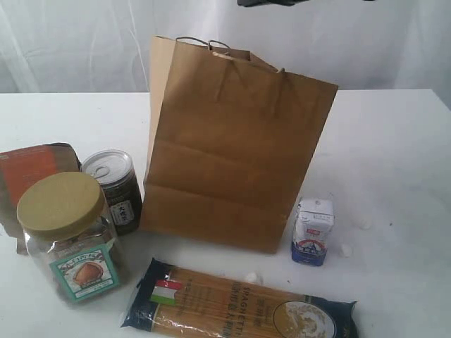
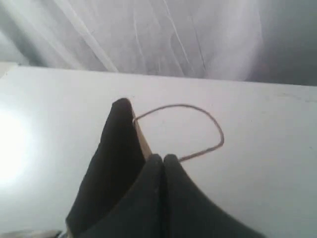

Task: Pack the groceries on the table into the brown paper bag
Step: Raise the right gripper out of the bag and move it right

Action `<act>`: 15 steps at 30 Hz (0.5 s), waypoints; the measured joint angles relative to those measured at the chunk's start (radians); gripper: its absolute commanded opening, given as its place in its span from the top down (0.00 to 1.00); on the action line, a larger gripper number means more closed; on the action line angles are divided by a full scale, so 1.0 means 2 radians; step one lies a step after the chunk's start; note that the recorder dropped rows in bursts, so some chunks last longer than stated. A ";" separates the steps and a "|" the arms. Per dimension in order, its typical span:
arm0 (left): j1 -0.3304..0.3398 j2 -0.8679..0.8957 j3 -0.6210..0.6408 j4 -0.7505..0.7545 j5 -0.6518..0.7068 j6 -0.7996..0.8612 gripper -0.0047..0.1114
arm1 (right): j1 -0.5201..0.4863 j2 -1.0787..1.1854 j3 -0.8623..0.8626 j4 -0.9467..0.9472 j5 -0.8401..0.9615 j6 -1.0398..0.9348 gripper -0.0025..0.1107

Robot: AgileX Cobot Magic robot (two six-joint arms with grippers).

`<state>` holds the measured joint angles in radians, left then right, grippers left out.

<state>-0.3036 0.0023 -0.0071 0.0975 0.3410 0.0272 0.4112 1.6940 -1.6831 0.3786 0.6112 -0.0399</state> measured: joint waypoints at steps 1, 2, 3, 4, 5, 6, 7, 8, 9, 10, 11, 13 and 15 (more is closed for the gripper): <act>0.000 0.000 0.000 0.000 0.000 0.000 0.96 | 0.000 0.007 0.000 0.007 -0.015 -0.001 0.98; 0.000 0.000 0.000 0.000 0.000 0.000 0.96 | 0.000 0.014 0.000 0.012 -0.024 -0.001 0.98; 0.000 0.000 0.000 0.000 0.000 0.000 0.96 | 0.000 0.019 0.000 0.015 -0.026 -0.002 0.98; 0.000 0.000 0.000 0.000 0.000 0.000 0.96 | 0.000 0.025 0.000 0.018 -0.025 -0.003 0.98; 0.000 0.000 0.000 0.000 0.000 0.000 0.96 | 0.000 0.031 0.000 0.019 -0.019 -0.005 0.98; 0.000 0.000 0.000 0.000 0.000 0.000 0.96 | 0.001 0.037 0.000 0.020 -0.014 -0.010 0.98; 0.000 0.000 0.000 0.000 0.000 0.000 0.96 | 0.002 0.040 0.000 0.021 -0.006 -0.016 0.98; 0.000 0.000 0.000 0.000 0.000 0.000 0.96 | 0.004 0.043 0.000 0.021 -0.001 -0.023 0.98; 0.000 0.000 0.000 0.000 0.000 0.000 0.96 | 0.007 0.043 0.000 0.021 0.000 -0.031 0.98; 0.000 0.000 0.000 0.000 0.000 0.000 0.96 | 0.011 0.045 0.000 0.021 0.000 -0.039 0.98; 0.000 0.000 0.000 0.000 0.000 0.000 0.96 | 0.014 0.045 0.000 0.021 -0.001 -0.044 0.98; 0.000 0.000 0.000 0.000 0.000 0.000 0.96 | 0.019 0.045 0.000 0.023 -0.011 -0.051 0.98; 0.000 0.000 0.000 0.000 0.000 0.000 0.96 | 0.024 0.046 0.000 0.026 -0.021 -0.051 0.98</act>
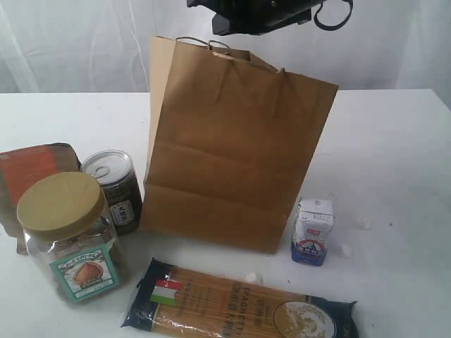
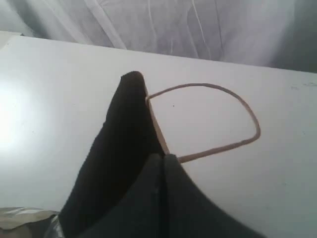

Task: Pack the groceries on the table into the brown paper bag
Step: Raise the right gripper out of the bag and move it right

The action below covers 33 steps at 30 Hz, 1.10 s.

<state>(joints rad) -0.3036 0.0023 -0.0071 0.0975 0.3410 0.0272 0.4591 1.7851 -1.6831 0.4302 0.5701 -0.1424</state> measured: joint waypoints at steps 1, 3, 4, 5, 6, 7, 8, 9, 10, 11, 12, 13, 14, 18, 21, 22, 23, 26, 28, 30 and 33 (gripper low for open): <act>0.000 0.000 0.000 0.000 0.000 0.000 0.96 | 0.001 0.002 0.000 0.004 -0.005 -0.001 0.98; 0.000 0.000 0.000 0.000 0.000 0.000 0.96 | 0.006 0.008 0.000 0.007 -0.013 -0.002 0.98; 0.000 0.000 0.000 0.000 0.000 0.000 0.96 | 0.008 0.012 0.000 0.008 -0.015 -0.002 0.98; 0.000 0.000 0.000 0.000 0.000 0.000 0.96 | 0.010 0.016 0.000 0.008 -0.015 -0.002 0.98; 0.000 0.000 0.000 0.000 0.000 0.000 0.96 | 0.017 0.024 0.000 0.009 -0.012 -0.003 0.98; 0.000 0.000 0.000 0.000 0.000 0.000 0.96 | 0.023 0.026 0.000 0.009 -0.009 -0.006 0.98; 0.000 0.000 0.000 0.000 0.000 0.000 0.96 | 0.034 0.028 0.000 0.010 -0.002 -0.018 0.98; 0.000 0.000 0.000 0.000 0.000 0.000 0.96 | 0.040 0.028 0.000 0.010 0.002 -0.025 0.98; 0.000 0.000 0.000 0.000 0.000 0.000 0.96 | 0.050 0.027 0.000 0.011 0.012 -0.034 0.98; 0.000 0.000 0.000 0.000 0.000 0.000 0.96 | 0.055 0.027 0.000 0.011 0.020 -0.038 0.98; 0.000 0.000 0.000 0.000 0.000 0.000 0.96 | 0.063 0.027 0.000 0.013 0.038 -0.046 0.98; 0.000 0.000 0.000 0.000 0.000 0.000 0.96 | 0.065 0.027 0.000 0.012 0.049 -0.048 0.98; 0.000 0.000 0.000 0.000 0.000 0.000 0.96 | 0.068 0.027 0.000 0.008 0.069 -0.051 0.98; 0.000 0.000 0.000 0.000 0.000 0.000 0.96 | 0.069 0.027 0.000 0.005 0.114 -0.054 0.98; 0.000 0.000 0.000 0.000 0.000 0.000 0.96 | 0.069 0.027 0.000 -0.004 0.121 -0.055 0.98; 0.000 0.000 0.000 0.000 0.000 0.000 0.96 | 0.069 0.027 0.000 -0.006 0.117 -0.056 0.98; 0.000 0.000 0.000 0.000 0.000 0.000 0.96 | 0.069 0.027 0.000 -0.007 0.114 -0.056 0.98; 0.000 0.000 0.000 0.000 0.000 0.000 0.96 | 0.069 0.025 0.000 -0.007 0.102 -0.056 0.98; 0.000 0.000 0.000 0.000 0.000 0.000 0.96 | 0.069 0.016 0.000 -0.008 0.093 -0.056 0.98; 0.000 0.000 0.000 0.000 0.000 0.000 0.96 | 0.069 0.002 0.000 -0.013 0.080 -0.056 0.98; 0.000 0.000 0.000 0.000 0.000 0.000 0.96 | 0.069 -0.043 0.000 -0.062 0.063 -0.056 0.98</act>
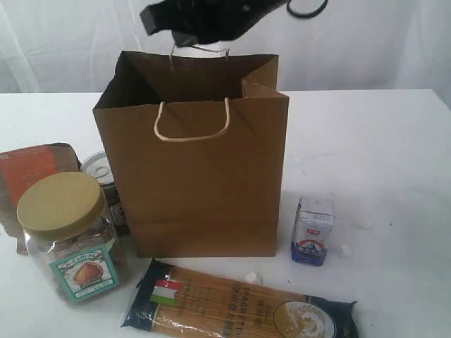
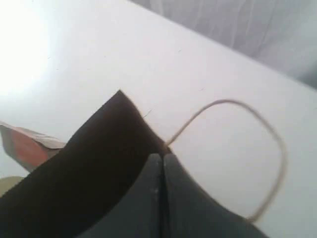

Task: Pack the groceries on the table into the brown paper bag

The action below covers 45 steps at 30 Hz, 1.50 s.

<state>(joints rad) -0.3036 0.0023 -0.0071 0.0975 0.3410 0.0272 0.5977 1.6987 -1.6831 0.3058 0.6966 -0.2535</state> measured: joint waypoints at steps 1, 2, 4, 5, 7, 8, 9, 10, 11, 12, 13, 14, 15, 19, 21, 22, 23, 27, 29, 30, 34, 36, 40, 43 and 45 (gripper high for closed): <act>0.000 0.000 0.000 0.000 0.000 0.000 0.96 | 0.000 -0.011 0.000 -0.024 0.000 0.000 0.98; 0.000 0.000 0.000 0.000 0.000 0.000 0.96 | 0.000 -0.028 0.000 -0.053 0.005 0.001 0.98; 0.000 0.000 0.000 0.000 0.000 0.000 0.96 | 0.000 -0.052 0.000 -0.117 0.029 0.010 0.98; 0.000 0.000 0.000 0.000 0.000 0.000 0.96 | 0.000 -0.064 0.000 -0.169 0.058 0.024 0.98; 0.000 0.000 0.000 0.000 0.000 0.000 0.96 | 0.000 -0.080 0.000 -0.246 0.112 0.057 0.98; 0.000 0.000 0.000 0.000 0.000 0.000 0.96 | 0.000 -0.086 0.000 -0.306 0.162 0.077 0.98; 0.000 0.000 0.000 0.000 0.000 0.000 0.96 | -0.001 -0.088 0.005 -0.345 0.193 0.096 0.98; 0.000 0.000 0.000 0.000 0.000 0.000 0.96 | -0.006 -0.089 0.011 -0.387 0.220 0.108 0.98; 0.000 0.000 0.000 0.000 0.000 0.000 0.96 | -0.017 -0.091 0.027 -0.417 0.235 0.127 0.98; 0.000 0.000 0.000 0.000 0.000 0.000 0.96 | -0.027 -0.091 0.040 -0.433 0.243 0.132 0.98; 0.000 0.000 0.000 0.000 0.000 0.000 0.96 | -0.037 -0.092 0.055 -0.440 0.248 0.138 0.98; 0.000 0.000 0.000 0.000 0.000 0.000 0.96 | -0.054 -0.092 0.078 -0.443 0.253 0.144 0.98; 0.000 0.000 0.000 0.000 0.000 0.000 0.96 | -0.079 -0.093 0.116 -0.433 0.256 0.147 0.98; 0.000 0.000 0.000 0.000 0.000 0.000 0.96 | -0.168 -0.094 0.243 -0.238 0.261 0.007 0.98; 0.000 0.000 0.000 0.000 0.000 0.000 0.96 | -0.196 -0.094 0.292 -0.120 0.261 -0.080 0.98; 0.000 0.000 0.000 0.000 0.000 0.000 0.96 | -0.201 -0.094 0.309 -0.093 0.261 -0.105 0.98; 0.000 0.000 0.000 0.000 0.000 0.000 0.96 | -0.204 -0.094 0.328 -0.075 0.261 -0.127 0.98; 0.000 0.000 0.000 0.000 0.000 0.000 0.96 | -0.205 -0.099 0.339 -0.060 0.261 -0.144 0.98; 0.000 0.000 0.000 0.000 0.000 0.000 0.96 | -0.206 -0.101 0.339 -0.041 0.260 -0.144 0.98; 0.000 0.000 0.000 0.000 0.000 0.000 0.96 | -0.206 -0.101 0.339 -0.033 0.260 -0.144 0.98; 0.000 0.000 0.000 0.000 0.000 0.000 0.96 | -0.206 -0.101 0.339 0.014 0.260 -0.145 0.98; 0.000 0.000 0.000 0.000 0.000 0.000 0.96 | -0.206 -0.101 0.339 0.033 0.260 -0.147 0.98; 0.000 0.000 0.000 0.000 0.000 0.000 0.96 | -0.206 -0.105 0.339 0.049 0.260 -0.159 0.98; 0.000 0.000 0.000 0.000 0.000 0.000 0.96 | -0.206 -0.118 0.349 0.049 0.259 -0.161 0.98; 0.000 0.000 0.000 0.013 0.000 0.000 0.96 | -0.206 -0.134 0.359 0.047 0.253 -0.159 0.98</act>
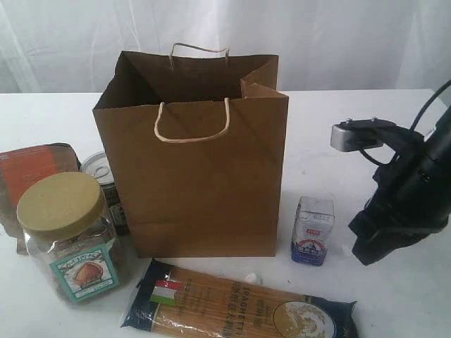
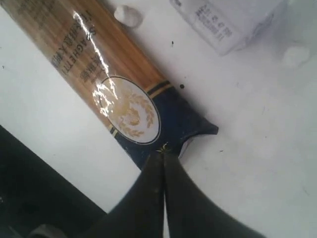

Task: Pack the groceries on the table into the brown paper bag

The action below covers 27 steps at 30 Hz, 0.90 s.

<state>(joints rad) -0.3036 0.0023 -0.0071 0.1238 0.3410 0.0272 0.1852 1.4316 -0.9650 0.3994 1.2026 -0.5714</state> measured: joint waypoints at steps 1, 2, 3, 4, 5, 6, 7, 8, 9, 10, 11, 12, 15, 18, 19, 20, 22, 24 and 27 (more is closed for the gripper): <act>0.000 0.000 0.000 0.021 0.000 0.000 0.96 | 0.000 -0.011 0.009 -0.003 -0.013 0.006 0.98; 0.000 0.000 0.000 0.037 0.000 0.000 0.96 | 0.000 -0.024 0.015 -0.006 -0.024 0.012 0.98; 0.000 0.000 0.000 0.056 0.001 0.000 0.96 | 0.000 -0.038 0.023 -0.011 -0.041 0.021 0.98; 0.000 0.000 0.000 0.069 0.001 0.000 0.96 | 0.000 -0.054 0.031 -0.017 -0.061 0.032 0.98; 0.000 0.000 0.000 0.076 0.000 0.000 0.96 | 0.000 -0.069 0.039 -0.021 -0.079 0.041 0.98; 0.000 0.000 0.000 0.082 -0.005 0.000 0.96 | 0.000 -0.087 0.047 -0.023 -0.104 0.052 0.98; 0.000 0.000 0.001 0.086 -0.011 0.000 0.96 | 0.000 -0.106 0.054 -0.024 -0.130 0.061 0.98; 0.000 0.000 0.001 0.088 -0.017 0.000 0.96 | 0.000 -0.121 0.059 -0.025 -0.149 0.068 0.98; 0.000 0.000 0.002 0.089 -0.025 0.000 0.96 | 0.000 -0.137 0.064 -0.026 -0.171 0.072 0.98; 0.000 0.000 0.002 0.090 -0.030 0.000 0.96 | 0.000 -0.152 0.067 -0.027 -0.187 0.074 0.98; 0.000 0.000 0.002 0.092 -0.034 0.000 0.96 | 0.000 -0.163 0.068 -0.028 -0.200 0.076 0.98; 0.000 0.000 0.002 0.092 -0.034 0.000 0.96 | 0.000 -0.177 0.070 -0.029 -0.207 0.077 0.98; 0.000 0.000 0.002 0.094 -0.034 0.000 0.96 | 0.000 -0.201 0.069 -0.029 -0.212 0.080 0.98; 0.000 0.000 0.002 0.094 -0.034 0.000 0.96 | 0.000 -0.214 0.070 -0.029 -0.206 0.085 0.98; 0.000 0.000 0.002 0.094 -0.034 0.000 0.96 | 0.000 -0.216 0.071 -0.030 -0.199 0.089 0.98; 0.000 0.000 0.002 0.094 -0.034 0.000 0.96 | 0.000 -0.217 0.071 -0.030 -0.191 0.095 0.98; 0.000 0.000 0.002 0.106 -0.036 0.000 0.96 | 0.000 -0.218 0.071 -0.030 -0.169 0.107 0.98; 0.000 0.000 0.002 0.122 -0.052 -0.001 0.96 | 0.000 -0.218 0.071 -0.030 -0.148 0.112 0.98; 0.000 0.000 0.004 0.106 -0.124 -0.047 0.96 | 0.000 -0.219 0.071 -0.030 -0.123 0.115 0.98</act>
<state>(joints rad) -0.3036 0.0023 0.0000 0.3362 0.0927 -0.0658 0.1852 0.9942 -0.8238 0.3388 0.9567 -0.3417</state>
